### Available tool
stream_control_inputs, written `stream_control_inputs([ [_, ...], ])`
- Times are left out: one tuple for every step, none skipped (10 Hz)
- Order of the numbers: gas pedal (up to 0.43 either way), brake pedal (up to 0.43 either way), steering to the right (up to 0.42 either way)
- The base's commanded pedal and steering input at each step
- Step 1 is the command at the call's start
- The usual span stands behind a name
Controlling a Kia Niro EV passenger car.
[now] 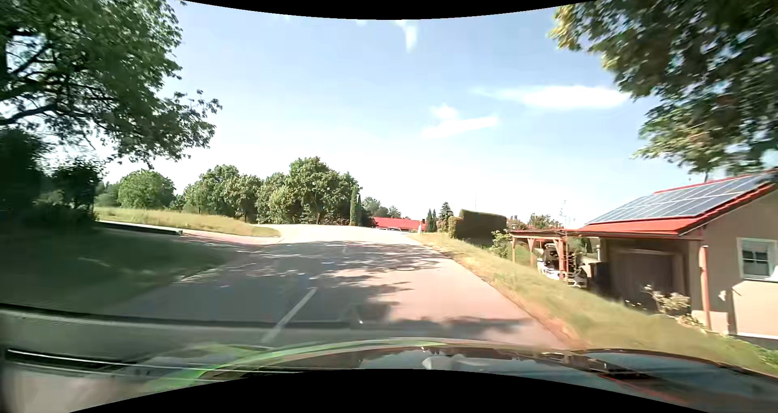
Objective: Follow the waypoints while adhering to traffic rules and regulations
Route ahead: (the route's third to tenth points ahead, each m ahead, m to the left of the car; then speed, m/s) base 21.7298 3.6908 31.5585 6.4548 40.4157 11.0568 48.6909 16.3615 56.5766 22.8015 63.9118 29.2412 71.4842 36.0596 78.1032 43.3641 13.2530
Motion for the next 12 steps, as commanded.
stream_control_inputs([
  [0.169,0.000,-0.047],
  [0.189,0.000,-0.048],
  [0.197,0.000,-0.051],
  [0.209,0.000,-0.052],
  [0.220,0.000,-0.053],
  [0.220,0.000,-0.053],
  [0.228,0.000,-0.053],
  [0.228,0.000,-0.054],
  [0.228,0.000,-0.054],
  [0.228,0.000,-0.054],
  [0.228,0.000,-0.055],
  [0.228,0.000,-0.057],
])
